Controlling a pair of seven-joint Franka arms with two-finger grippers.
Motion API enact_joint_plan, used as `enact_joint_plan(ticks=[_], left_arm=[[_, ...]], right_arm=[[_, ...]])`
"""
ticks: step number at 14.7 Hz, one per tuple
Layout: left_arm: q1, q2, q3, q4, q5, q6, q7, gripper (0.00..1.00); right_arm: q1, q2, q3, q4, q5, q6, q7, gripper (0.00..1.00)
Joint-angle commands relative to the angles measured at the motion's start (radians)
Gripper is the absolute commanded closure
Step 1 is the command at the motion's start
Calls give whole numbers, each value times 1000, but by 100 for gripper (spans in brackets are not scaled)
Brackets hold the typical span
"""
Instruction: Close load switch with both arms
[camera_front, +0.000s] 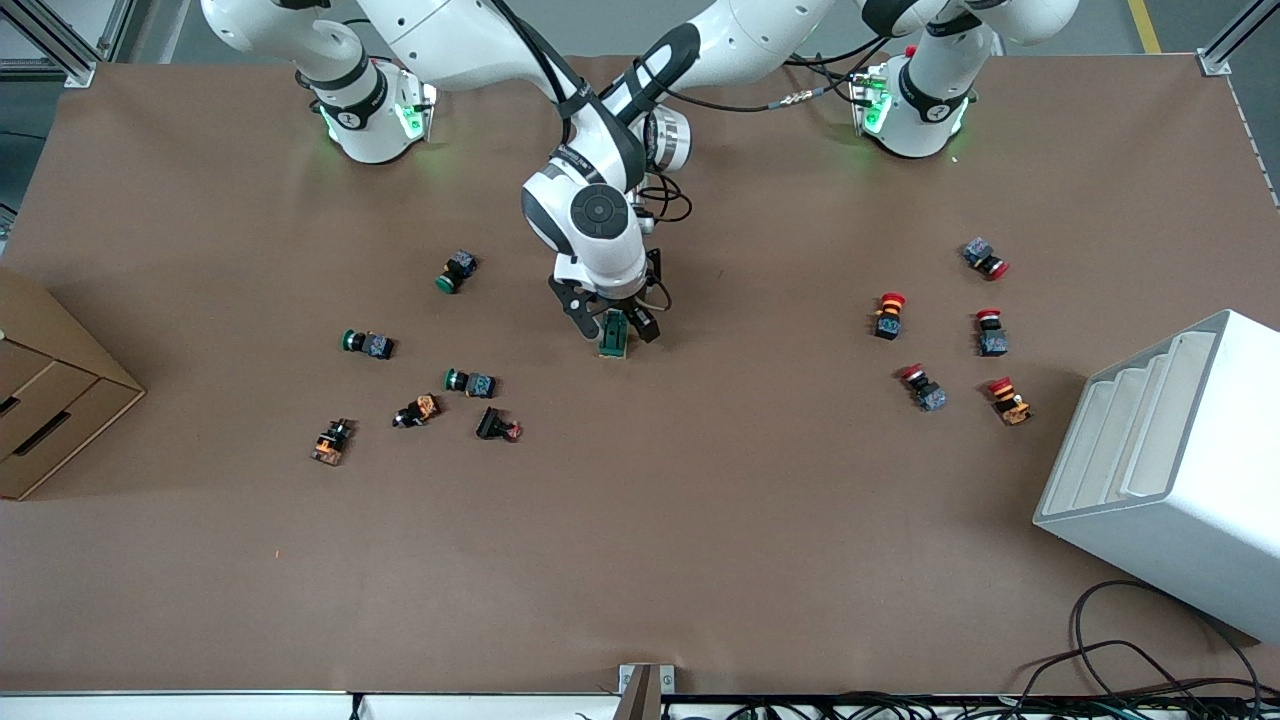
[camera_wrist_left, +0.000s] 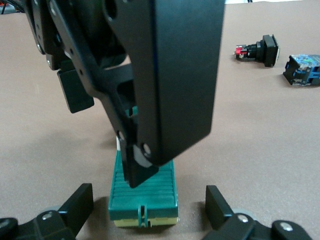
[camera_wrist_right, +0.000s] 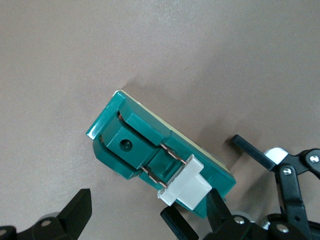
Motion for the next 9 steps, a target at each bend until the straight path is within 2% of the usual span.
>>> enact_joint_plan(ticks=[1, 9], left_arm=[[17, 20, 5, 26, 5, 7, -12, 1], [34, 17, 5, 32, 7, 7, -14, 1]], right_arm=[[-33, 25, -9, 50, -17, 11, -16, 0], [-60, 24, -9, 77, -17, -5, -24, 0]])
